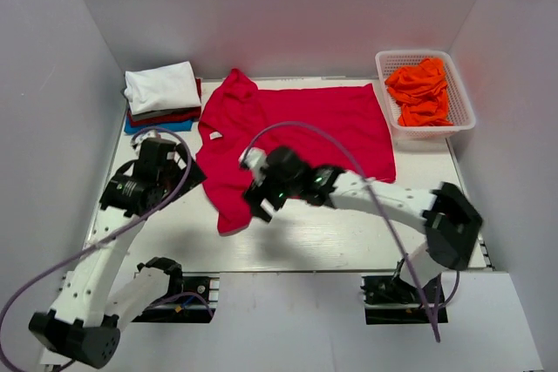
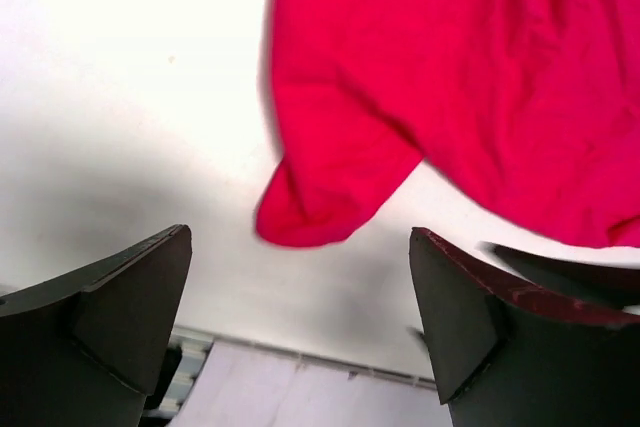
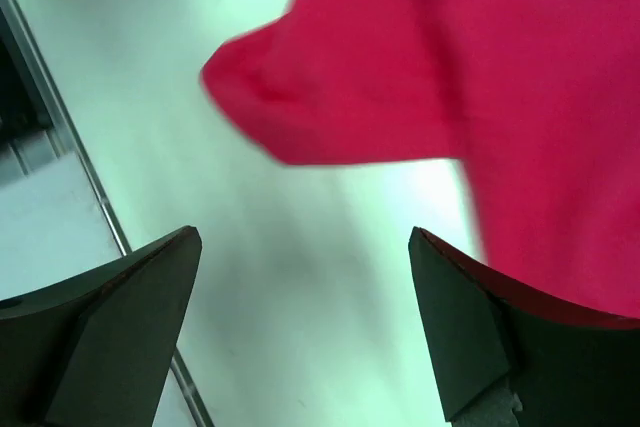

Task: Fold and stack the t-shirts
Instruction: Flatten out the tshirt

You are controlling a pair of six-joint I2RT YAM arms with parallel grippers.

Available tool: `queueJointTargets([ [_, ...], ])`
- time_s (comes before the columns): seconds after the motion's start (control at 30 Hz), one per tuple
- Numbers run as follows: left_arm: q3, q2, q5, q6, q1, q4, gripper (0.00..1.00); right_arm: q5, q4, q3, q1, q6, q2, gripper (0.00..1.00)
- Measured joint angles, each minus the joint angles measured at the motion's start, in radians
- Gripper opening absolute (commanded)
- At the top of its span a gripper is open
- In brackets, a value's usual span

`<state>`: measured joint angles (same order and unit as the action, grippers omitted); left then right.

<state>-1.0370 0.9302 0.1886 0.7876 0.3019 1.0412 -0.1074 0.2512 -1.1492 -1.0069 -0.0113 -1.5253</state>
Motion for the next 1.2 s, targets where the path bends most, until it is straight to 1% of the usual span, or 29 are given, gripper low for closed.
queueJointTargets([
  [0.1, 0.002, -0.076, 0.015, 0.040, -0.001, 0.093, 1.00, 0.031, -0.028, -0.001, -0.122, 0.002, -0.142, 0.90],
  [0.17, 0.003, -0.100, 0.022, 0.054, -0.001, 0.133, 1.00, 0.075, -0.046, -0.001, -0.164, 0.010, -0.221, 0.86],
  [0.3, 0.008, -0.114, 0.034, 0.071, -0.001, 0.183, 1.00, 0.208, -0.099, -0.012, -0.191, 0.031, -0.329, 0.86],
  [0.4, 0.011, -0.109, 0.039, 0.073, -0.001, 0.200, 1.00, 0.299, -0.158, -0.034, -0.196, 0.032, -0.381, 0.86],
  [0.47, 0.011, -0.096, 0.043, 0.074, -0.001, 0.214, 1.00, 0.343, -0.205, -0.034, -0.200, 0.033, -0.397, 0.82],
  [0.5, 0.011, -0.090, 0.047, 0.074, -0.001, 0.219, 1.00, 0.364, -0.225, -0.034, -0.203, 0.034, -0.402, 0.79],
  [0.53, 0.011, -0.082, 0.051, 0.074, -0.001, 0.223, 1.00, 0.387, -0.250, -0.034, -0.206, 0.035, -0.406, 0.68],
  [0.6, 0.012, -0.072, 0.056, 0.074, -0.001, 0.227, 1.00, 0.420, -0.296, -0.034, -0.212, 0.035, -0.412, 0.50],
  [0.63, 0.012, -0.071, 0.059, 0.074, -0.001, 0.227, 1.00, 0.438, -0.315, -0.035, -0.214, 0.040, -0.414, 0.37],
  [0.67, 0.012, -0.071, 0.060, 0.074, -0.001, 0.228, 1.00, 0.454, -0.328, -0.037, -0.214, 0.043, -0.416, 0.00],
  [0.83, 0.028, -0.072, 0.063, 0.074, -0.001, 0.219, 1.00, 0.478, -0.341, -0.052, -0.217, 0.075, -0.412, 0.00],
  [0.93, 0.057, -0.071, 0.059, 0.075, -0.001, 0.198, 1.00, 0.467, -0.291, -0.085, -0.208, 0.087, -0.397, 0.00],
  [1.03, 0.087, -0.069, 0.050, 0.074, -0.001, 0.175, 1.00, 0.438, -0.200, -0.199, -0.188, 0.095, -0.398, 0.00],
  [1.2, 0.094, -0.045, 0.043, 0.067, -0.001, 0.142, 1.00, 0.405, -0.133, -0.410, -0.134, 0.109, -0.454, 0.00],
])
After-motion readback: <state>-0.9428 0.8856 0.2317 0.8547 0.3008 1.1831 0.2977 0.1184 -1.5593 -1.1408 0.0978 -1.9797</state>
